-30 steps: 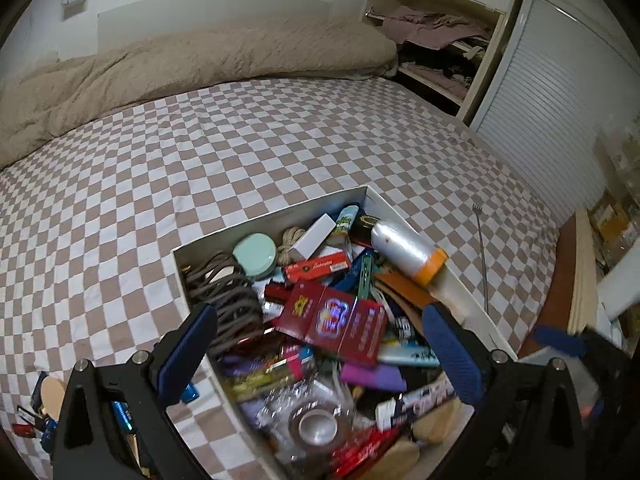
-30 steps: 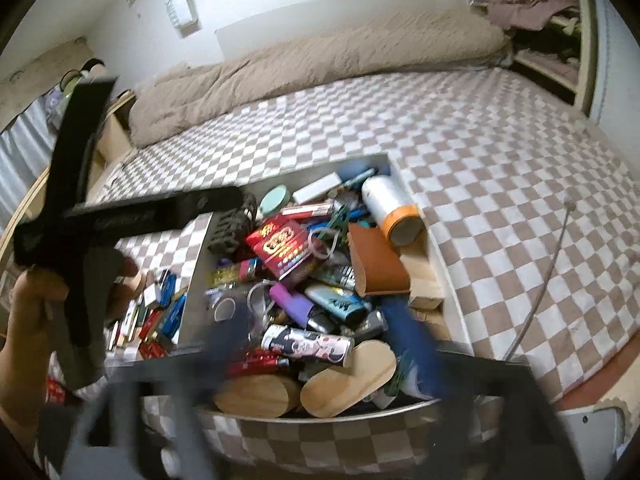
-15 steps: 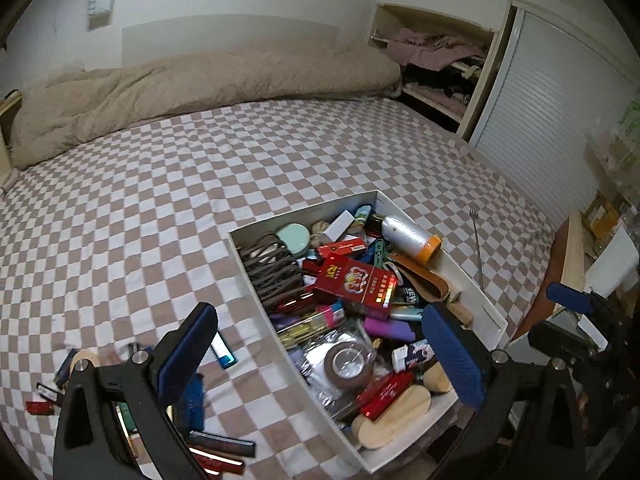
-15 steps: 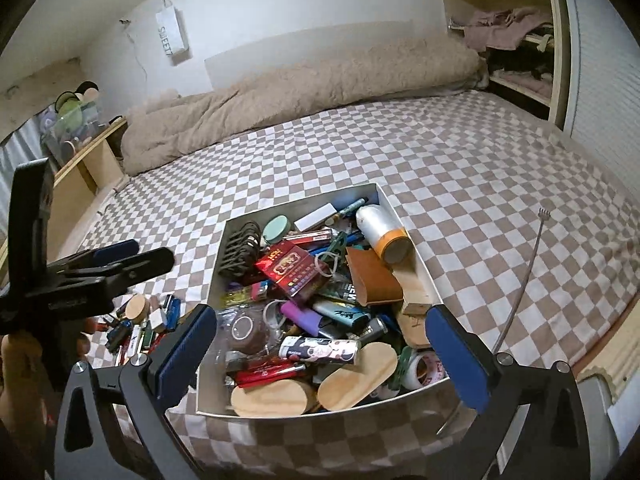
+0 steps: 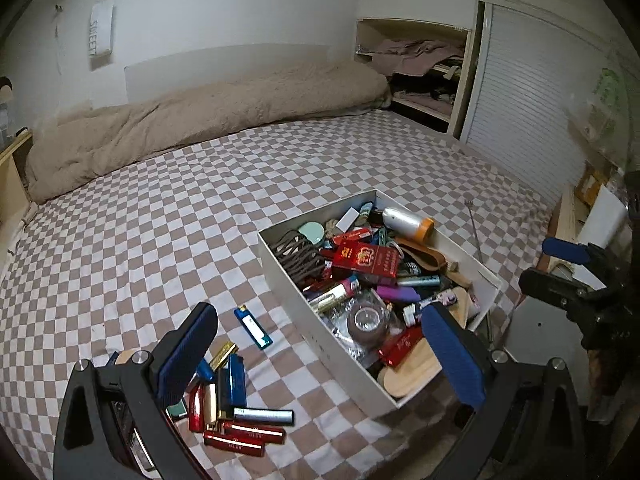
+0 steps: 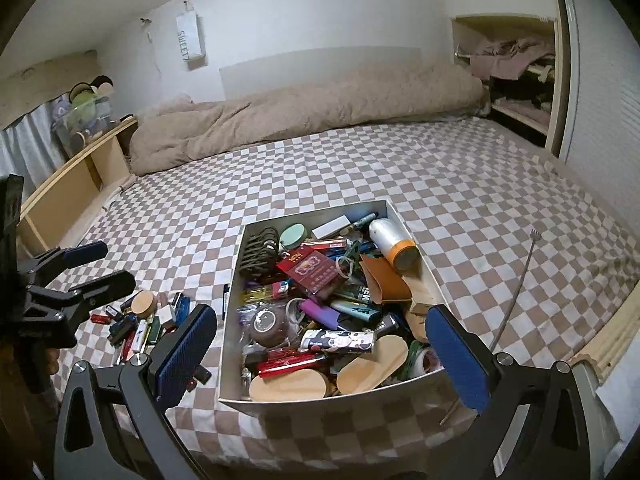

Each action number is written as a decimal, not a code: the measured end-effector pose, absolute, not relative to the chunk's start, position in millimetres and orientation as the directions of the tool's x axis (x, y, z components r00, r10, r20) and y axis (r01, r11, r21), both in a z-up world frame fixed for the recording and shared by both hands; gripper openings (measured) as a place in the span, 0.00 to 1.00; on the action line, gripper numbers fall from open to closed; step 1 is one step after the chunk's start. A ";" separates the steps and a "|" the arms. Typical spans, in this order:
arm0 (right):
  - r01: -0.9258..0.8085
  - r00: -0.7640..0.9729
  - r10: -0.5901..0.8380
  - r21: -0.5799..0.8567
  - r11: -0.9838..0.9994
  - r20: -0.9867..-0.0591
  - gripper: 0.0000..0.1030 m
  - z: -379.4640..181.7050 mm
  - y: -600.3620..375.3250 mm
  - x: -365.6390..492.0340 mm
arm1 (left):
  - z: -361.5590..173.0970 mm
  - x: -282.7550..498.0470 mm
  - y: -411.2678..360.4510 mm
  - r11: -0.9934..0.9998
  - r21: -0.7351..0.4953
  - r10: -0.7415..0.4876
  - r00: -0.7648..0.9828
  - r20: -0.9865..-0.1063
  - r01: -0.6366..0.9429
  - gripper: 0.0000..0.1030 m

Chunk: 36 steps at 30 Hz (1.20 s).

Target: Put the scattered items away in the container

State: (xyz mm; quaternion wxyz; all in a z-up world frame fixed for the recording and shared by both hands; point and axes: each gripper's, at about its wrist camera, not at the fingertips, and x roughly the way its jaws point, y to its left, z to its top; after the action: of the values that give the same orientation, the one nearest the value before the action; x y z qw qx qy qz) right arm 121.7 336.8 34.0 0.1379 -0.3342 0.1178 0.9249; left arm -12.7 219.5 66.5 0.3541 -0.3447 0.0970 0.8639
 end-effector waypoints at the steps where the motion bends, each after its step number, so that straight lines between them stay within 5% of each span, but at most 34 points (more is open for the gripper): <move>1: -0.330 -0.740 0.175 0.125 -0.936 -0.649 1.00 34.4 333.7 123.4 | 65.8 -11.2 216.2 -0.733 -0.075 0.544 -0.517 -0.661 -0.676 1.00; 36: -0.351 -0.731 0.253 0.031 -0.936 -0.634 1.00 10.8 273.4 156.2 | 40.7 18.8 164.8 -0.718 -0.058 0.553 -0.519 -0.652 -0.693 1.00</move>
State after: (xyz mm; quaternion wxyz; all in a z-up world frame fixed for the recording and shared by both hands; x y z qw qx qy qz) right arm 156.2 273.4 10.8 0.1629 -0.3286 0.0744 0.9273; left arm 18.8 164.8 40.7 0.3601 -0.3333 0.1053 0.8650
